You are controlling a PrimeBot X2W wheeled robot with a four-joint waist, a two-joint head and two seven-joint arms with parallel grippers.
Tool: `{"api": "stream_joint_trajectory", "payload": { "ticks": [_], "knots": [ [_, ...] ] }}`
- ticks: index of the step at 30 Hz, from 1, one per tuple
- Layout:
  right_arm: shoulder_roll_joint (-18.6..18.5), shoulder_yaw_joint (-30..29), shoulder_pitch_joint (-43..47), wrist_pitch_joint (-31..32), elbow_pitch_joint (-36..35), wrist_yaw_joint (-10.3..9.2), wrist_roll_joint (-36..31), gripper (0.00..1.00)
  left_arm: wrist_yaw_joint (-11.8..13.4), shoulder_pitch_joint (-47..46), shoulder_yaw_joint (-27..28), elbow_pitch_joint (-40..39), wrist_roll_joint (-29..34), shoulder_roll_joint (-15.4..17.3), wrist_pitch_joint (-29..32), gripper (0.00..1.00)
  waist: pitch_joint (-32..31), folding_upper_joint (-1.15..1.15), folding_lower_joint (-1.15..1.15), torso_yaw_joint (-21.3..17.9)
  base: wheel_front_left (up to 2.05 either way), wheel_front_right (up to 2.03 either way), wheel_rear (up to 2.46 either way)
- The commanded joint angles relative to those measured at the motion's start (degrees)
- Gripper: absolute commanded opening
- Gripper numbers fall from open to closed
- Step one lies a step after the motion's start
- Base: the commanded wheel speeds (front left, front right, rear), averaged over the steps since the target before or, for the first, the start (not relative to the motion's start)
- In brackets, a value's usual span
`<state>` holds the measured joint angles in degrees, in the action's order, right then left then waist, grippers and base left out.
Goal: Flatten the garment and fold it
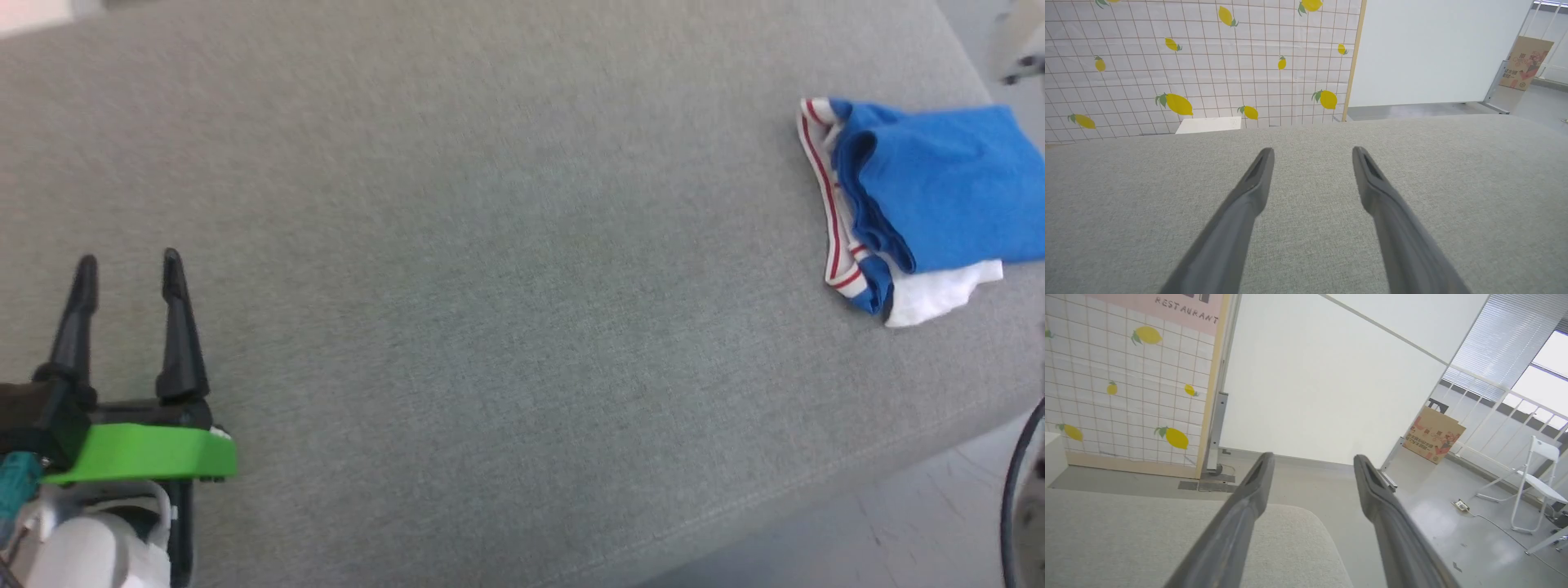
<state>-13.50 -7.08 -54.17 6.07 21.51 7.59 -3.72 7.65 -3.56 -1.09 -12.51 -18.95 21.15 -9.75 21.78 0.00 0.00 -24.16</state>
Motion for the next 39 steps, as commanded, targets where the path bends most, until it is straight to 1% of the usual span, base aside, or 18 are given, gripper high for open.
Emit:
{"api": "stream_joint_trajectory", "payload": {
  "ticks": [1, 4, 6, 10, 14, 17, 20, 26, 28, 29, 31, 35, 39],
  "knots": [
    [1.34, 1.14, 0.56, -1.19, -0.54, -0.10, 2.26, 1.00, 0.15, 0.13, -0.11, 0.76, -0.37, -0.47, -0.60, 1.00, -7.60, 0.00, 0.00, 4.91, 0.00, 0.00, 0.00],
    [3.60, 3.30, 3.00, -4.50, -2.57, -0.10, 6.15, 1.00, 0.38, -0.07, -0.65, 2.85, -0.70, -1.58, -1.40, 1.00, -10.69, 0.00, 0.00, 7.13, 0.00, 0.00, 0.00],
    [4.88, 4.79, 5.25, -6.51, -4.03, -0.10, 7.06, 1.00, 0.72, -0.17, -1.04, 3.81, -0.74, -2.38, -1.79, 1.00, -12.28, 0.00, 0.00, 8.38, 0.00, 0.00, 0.00],
    [7.97, 4.88, 11.10, -10.41, -7.00, -0.10, 8.53, 1.00, 1.39, -0.10, -1.61, 5.70, -0.34, -3.32, -2.48, 1.00, -14.73, 0.00, 0.00, 10.53, 0.00, 0.00, 0.00],
    [10.12, 4.10, 17.63, -13.56, -9.08, -0.10, 9.96, 1.00, 2.14, 0.05, -1.82, 6.98, -0.33, -4.69, -3.37, 1.00, -16.38, 0.00, 0.00, 11.98, 0.00, 0.00, 0.00],
    [10.54, 5.29, 22.18, -15.42, -9.80, -0.10, 10.68, 1.00, 2.39, 0.34, -1.93, 7.94, -0.92, -5.92, -3.84, 1.00, -17.21, 0.00, 0.00, 12.77, 0.00, 0.00, 0.00],
    [10.59, 6.00, 26.60, -17.05, -9.76, -0.10, 13.82, 1.00, 2.33, 0.69, -1.97, 9.37, -1.52, -6.91, -4.23, 1.00, -18.15, 0.00, 0.00, 13.37, 0.00, 0.00, 0.00],
    [10.60, 6.47, 34.52, -19.76, -9.75, -0.10, 16.68, 1.00, 2.06, 1.71, -2.69, 11.39, -1.57, -8.53, -4.79, 1.00, -18.94, 0.00, 0.00, 13.78, 0.00, 0.00, 0.00],
    [10.61, 6.10, 36.67, -20.28, -9.45, -0.10, 17.06, 1.00, 1.74, 1.97, -3.27, 12.12, -1.33, -8.85, -4.89, 1.00, -18.99, 0.00, 0.00, 13.86, 0.00, 0.00, 0.00],
    [10.61, 5.77, 39.61, -20.69, -8.52, -0.10, 17.91, 1.00, 1.42, 2.21, -4.47, 13.91, -0.41, -8.92, -4.95, 1.00, -18.98, 0.00, 0.00, 13.85, 0.00, 0.00, 0.00],
    [10.61, 5.62, 41.41, -20.83, -7.66, -0.10, 18.00, 1.00, 1.08, 2.13, -5.29, 15.51, -0.14, -9.26, -4.99, 1.00, -18.96, 0.00, 0.00, 13.96, 0.00, 0.00, 0.00],
    [10.61, 6.07, 43.83, -20.92, -5.80, -0.10, 17.85, 1.00, 0.17, 1.79, -6.80, 18.65, 0.10, -9.58, -4.86, 1.00, -19.05, 0.00, 0.00, 14.24, 0.00, 0.00, 0.00],
    [10.61, 7.04, 45.12, -20.69, -4.11, -0.10, 17.59, 1.00, -1.60, 1.40, -7.96, 20.85, -0.92, -9.83, -4.38, 1.00, -19.21, 0.00, 0.00, 14.79, 0.00, 0.00, 0.00]
  ]
}}
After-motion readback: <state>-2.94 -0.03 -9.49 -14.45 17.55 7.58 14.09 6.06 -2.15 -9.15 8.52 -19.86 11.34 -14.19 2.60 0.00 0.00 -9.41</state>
